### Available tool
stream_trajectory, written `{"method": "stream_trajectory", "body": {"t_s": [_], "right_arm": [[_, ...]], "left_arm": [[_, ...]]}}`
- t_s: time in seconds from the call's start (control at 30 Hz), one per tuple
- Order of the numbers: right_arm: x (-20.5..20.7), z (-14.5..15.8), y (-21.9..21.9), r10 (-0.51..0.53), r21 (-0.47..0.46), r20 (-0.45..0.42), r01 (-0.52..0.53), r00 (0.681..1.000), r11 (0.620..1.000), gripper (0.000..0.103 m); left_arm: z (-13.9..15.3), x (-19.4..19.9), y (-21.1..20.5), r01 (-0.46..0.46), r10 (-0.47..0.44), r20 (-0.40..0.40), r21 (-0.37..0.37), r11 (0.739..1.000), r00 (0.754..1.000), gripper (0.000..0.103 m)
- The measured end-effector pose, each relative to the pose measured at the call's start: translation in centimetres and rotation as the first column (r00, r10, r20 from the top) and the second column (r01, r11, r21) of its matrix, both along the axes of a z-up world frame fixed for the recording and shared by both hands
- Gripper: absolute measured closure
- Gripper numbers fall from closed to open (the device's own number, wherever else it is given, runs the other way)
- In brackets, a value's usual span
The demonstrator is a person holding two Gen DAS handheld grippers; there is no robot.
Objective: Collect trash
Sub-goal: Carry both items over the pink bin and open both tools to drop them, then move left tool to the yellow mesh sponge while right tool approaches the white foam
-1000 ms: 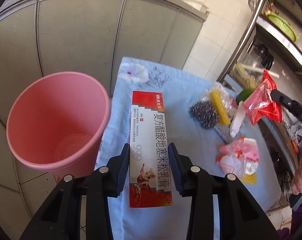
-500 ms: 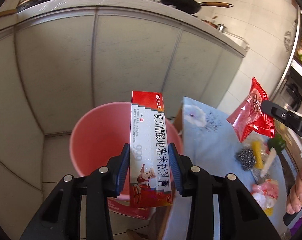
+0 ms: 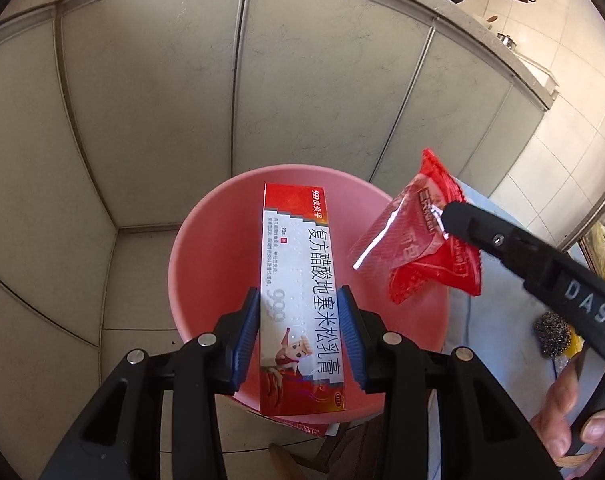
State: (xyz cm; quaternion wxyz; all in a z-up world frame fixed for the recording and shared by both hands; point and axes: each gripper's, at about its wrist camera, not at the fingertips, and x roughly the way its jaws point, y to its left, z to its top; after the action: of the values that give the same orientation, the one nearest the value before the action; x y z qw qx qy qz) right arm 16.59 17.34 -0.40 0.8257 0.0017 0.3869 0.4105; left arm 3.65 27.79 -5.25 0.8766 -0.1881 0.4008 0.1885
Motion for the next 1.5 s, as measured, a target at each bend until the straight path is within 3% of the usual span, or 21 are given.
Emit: {"method": "stream_trajectory", "body": {"t_s": [0.1,0.23,0.53,0.77,1.03,1.13,1.3,1.5], "right_arm": [[0.1,-1.2,0.5,0.017,-0.018,-0.034,-0.018,0.999,1.0,0.085],[0.3,-1.7,0.1,0.017,-0.011,-0.059,-0.017,0.998,1.0,0.067],[-2.1,1.6,-4.4,-0.026,0.014,0.052,0.026,0.998,1.0,0.066],[-5.7,3.6,-8.6,-0.034,0.007,0.162,0.033,0.986,0.999,0.066],[-8.5,5.7,-17.9,-0.181,-0.027,0.286,0.197,0.941,0.98,0.066],[-9.3,6.4,-22.5,-0.279,-0.017,0.32,0.3,0.906,0.954,0.066],[-10.0,6.2,-29.5,-0.431,0.01,0.317,0.451,0.845,0.892,0.066],[-10.2,4.7,-34.5,-0.524,0.053,0.262,0.53,0.811,0.846,0.066]], "left_arm": [[-0.2,0.0,0.3,-0.02,0.02,-0.007,-0.016,1.0,1.0,0.061],[0.0,-0.2,0.2,-0.026,0.026,-0.013,-0.03,0.999,1.0,0.059],[2.3,-1.8,-1.9,-0.017,0.019,0.078,-0.024,1.0,0.997,0.058],[4.5,-3.1,-5.1,0.049,-0.048,0.153,-0.003,0.999,0.987,0.057],[6.0,-3.8,-10.7,0.215,-0.208,0.223,-0.009,0.977,0.952,0.057],[6.2,-3.3,-13.1,0.271,-0.262,0.236,-0.007,0.963,0.936,0.057],[6.2,-2.6,-16.5,0.354,-0.342,0.237,-0.009,0.935,0.909,0.057],[5.7,-2.0,-20.4,0.447,-0.435,0.213,-0.01,0.894,0.875,0.057]]}}
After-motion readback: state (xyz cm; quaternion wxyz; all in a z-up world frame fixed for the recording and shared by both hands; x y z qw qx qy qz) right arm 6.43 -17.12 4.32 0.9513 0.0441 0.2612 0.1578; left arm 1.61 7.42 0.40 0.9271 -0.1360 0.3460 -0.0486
